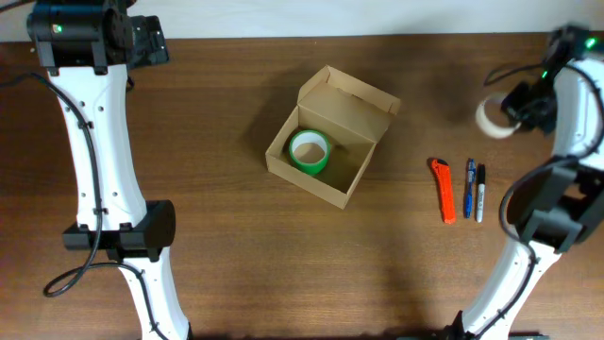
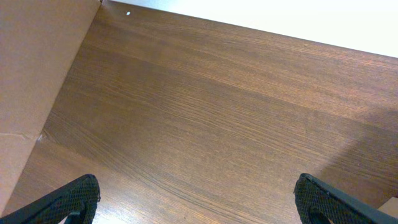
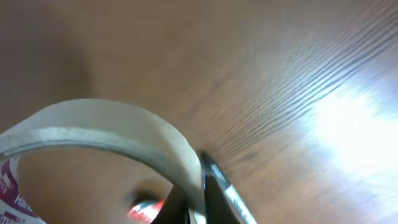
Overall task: Pack container
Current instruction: 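Place the white tape inside the green tape in the box, release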
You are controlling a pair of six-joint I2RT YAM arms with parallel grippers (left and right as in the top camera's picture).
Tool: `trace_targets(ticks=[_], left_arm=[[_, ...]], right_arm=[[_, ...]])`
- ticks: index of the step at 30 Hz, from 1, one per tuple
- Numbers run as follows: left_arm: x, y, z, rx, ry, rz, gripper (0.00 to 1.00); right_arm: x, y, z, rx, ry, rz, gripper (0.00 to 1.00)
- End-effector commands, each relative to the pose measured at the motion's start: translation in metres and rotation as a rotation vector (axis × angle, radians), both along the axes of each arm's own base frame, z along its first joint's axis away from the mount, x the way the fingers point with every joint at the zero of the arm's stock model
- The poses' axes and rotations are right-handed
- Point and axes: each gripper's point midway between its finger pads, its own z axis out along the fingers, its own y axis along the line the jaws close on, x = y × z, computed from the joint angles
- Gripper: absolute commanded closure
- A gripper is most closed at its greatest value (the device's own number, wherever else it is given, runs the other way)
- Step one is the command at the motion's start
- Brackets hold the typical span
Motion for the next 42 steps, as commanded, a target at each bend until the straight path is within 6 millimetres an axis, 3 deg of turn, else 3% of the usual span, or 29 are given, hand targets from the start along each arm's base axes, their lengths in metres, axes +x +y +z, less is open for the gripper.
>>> trace_targets(ticks=[1,4,7,9,12,15,20,23,24,27,31,42], left_arm=[[-0.008,0.004,0.016,0.006,-0.038,0.003,0.0],[-0.008,0.004,0.016,0.006,-0.038,0.003,0.0],[-0.008,0.004,0.016,0.006,-0.038,0.003,0.0],[-0.008,0.004,0.016,0.006,-0.038,0.003,0.0],[-0.008,0.004,0.016,0.006,-0.038,0.003,0.0],[-0.008,0.004,0.016,0.006,-0.038,0.003,0.0],[-0.008,0.004,0.016,0.006,-0.038,0.003,0.0],[-0.008,0.004,0.016,0.006,-0.038,0.003,0.0],[-0.008,0.004,0.016,0.006,-0.038,0.003,0.0],[-0.008,0.004,0.016,0.006,-0.038,0.003,0.0],[-0.008,0.004,0.016,0.006,-0.038,0.003,0.0],[-0.008,0.004,0.016,0.006,-0.038,0.003,0.0]], right_arm=[[-0.005,0.035,0.157,-0.17,-0.327,0.128,0.96],[-0.023,0.087,0.216,-0.195,-0.467,0.242,0.96],[-0.046,0.163,0.245,-0.181,-0.531,0.419,0.96],[-0.056,0.206,0.243,-0.177,-0.511,0.538,0.96],[-0.071,0.266,0.221,-0.146,-0.421,0.741,0.96],[-0.081,0.305,0.189,-0.127,-0.301,0.867,0.96],[-0.075,0.34,0.137,-0.126,-0.144,0.978,0.96],[-0.06,0.352,0.104,-0.123,-0.078,1.001,0.96],[-0.051,0.36,0.081,-0.112,-0.044,1.018,0.96],[-0.033,0.37,0.054,-0.111,-0.032,1.024,0.96],[-0.024,0.388,0.031,-0.05,-0.03,1.077,0.96],[-0.004,0.393,-0.01,-0.05,-0.005,1.067,0.96]])
